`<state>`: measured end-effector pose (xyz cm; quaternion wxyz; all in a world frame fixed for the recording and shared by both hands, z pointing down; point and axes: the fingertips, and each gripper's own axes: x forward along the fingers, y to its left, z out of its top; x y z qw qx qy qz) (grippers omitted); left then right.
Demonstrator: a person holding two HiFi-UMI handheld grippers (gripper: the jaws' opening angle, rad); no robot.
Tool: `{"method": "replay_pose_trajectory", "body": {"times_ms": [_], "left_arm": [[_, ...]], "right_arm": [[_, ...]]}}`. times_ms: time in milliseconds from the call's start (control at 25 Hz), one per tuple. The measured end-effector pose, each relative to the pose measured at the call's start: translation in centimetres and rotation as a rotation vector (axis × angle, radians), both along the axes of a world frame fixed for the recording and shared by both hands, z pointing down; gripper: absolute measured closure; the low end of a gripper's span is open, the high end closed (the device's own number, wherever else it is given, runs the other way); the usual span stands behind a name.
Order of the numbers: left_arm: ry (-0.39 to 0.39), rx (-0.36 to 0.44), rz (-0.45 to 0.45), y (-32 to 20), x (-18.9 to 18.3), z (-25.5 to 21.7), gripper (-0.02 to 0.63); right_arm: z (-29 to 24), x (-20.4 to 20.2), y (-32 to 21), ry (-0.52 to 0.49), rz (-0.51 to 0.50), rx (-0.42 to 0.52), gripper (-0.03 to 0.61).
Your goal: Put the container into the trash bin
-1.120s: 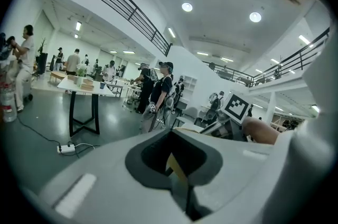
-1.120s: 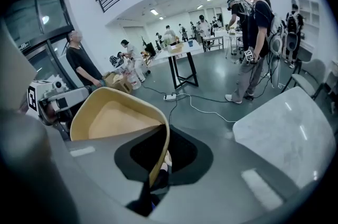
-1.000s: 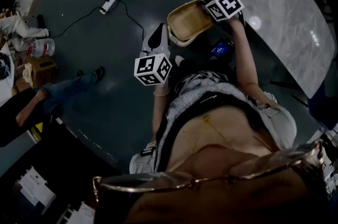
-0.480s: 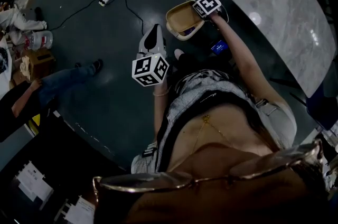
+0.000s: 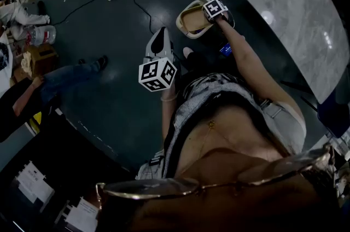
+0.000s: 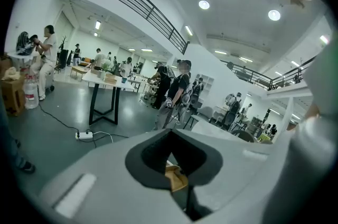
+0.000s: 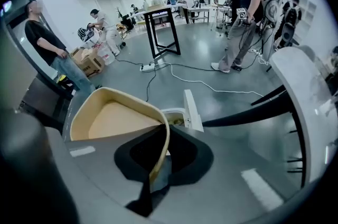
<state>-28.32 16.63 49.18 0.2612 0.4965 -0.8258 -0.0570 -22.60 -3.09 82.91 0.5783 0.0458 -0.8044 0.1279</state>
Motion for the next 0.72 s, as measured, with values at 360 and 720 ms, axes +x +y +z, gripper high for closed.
{"method": "replay_pose_trajectory", "body": {"times_ms": [360, 720], "left_arm": [[0.048, -0.007, -0.017, -0.1, -0.5, 1.5, 0.614], [0.064, -0.043, -0.001, -0.4, -0.9, 3.1, 0.614]], "right_arm": [[4.7, 1.1, -1.4, 0.092, 0.003, 0.083, 0.54], [8.7, 1.1, 0.0, 0.116, 0.037, 0.035, 0.538]]}}
